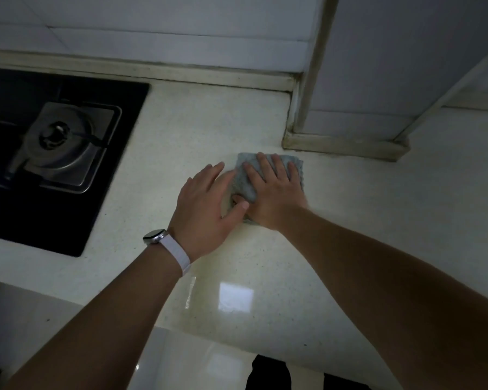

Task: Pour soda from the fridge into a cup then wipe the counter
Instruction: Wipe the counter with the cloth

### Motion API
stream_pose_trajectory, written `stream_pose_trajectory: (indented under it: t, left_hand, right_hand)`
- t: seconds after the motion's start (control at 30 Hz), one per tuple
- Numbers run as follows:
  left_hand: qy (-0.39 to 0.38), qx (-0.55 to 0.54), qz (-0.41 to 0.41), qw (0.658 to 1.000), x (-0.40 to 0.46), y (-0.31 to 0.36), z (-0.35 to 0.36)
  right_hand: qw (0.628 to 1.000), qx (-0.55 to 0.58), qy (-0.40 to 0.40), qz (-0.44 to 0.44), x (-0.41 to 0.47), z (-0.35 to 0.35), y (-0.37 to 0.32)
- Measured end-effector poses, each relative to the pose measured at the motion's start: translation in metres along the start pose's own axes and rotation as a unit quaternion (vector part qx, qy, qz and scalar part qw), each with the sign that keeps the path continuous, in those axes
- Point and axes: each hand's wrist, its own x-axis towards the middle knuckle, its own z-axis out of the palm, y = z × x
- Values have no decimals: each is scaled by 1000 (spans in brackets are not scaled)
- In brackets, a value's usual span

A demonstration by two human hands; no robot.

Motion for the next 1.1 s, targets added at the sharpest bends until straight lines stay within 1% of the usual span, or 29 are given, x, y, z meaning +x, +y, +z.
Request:
stream_pose_trajectory:
  t: [0.1, 0.2, 0.6, 0.97, 1.1]
  left_hand:
    - [-7, 1, 10, 1000, 5, 12, 9]
    - [-23, 14, 38, 999, 13, 30, 20]
    - [-45, 38, 124, 991, 49, 136, 50]
    - [-61, 56, 142, 986, 60, 187, 84]
    - [-65, 49, 142, 986, 58, 199, 91]
  right_hand:
    - [1000, 8, -5, 23, -22, -2, 20]
    - [999, 19, -10, 38, -50, 0, 35]
    - [995, 35, -20, 88, -144, -8, 119]
    - [985, 36, 0, 167, -188, -16, 230]
    - [980, 37, 10, 194, -198, -16, 250]
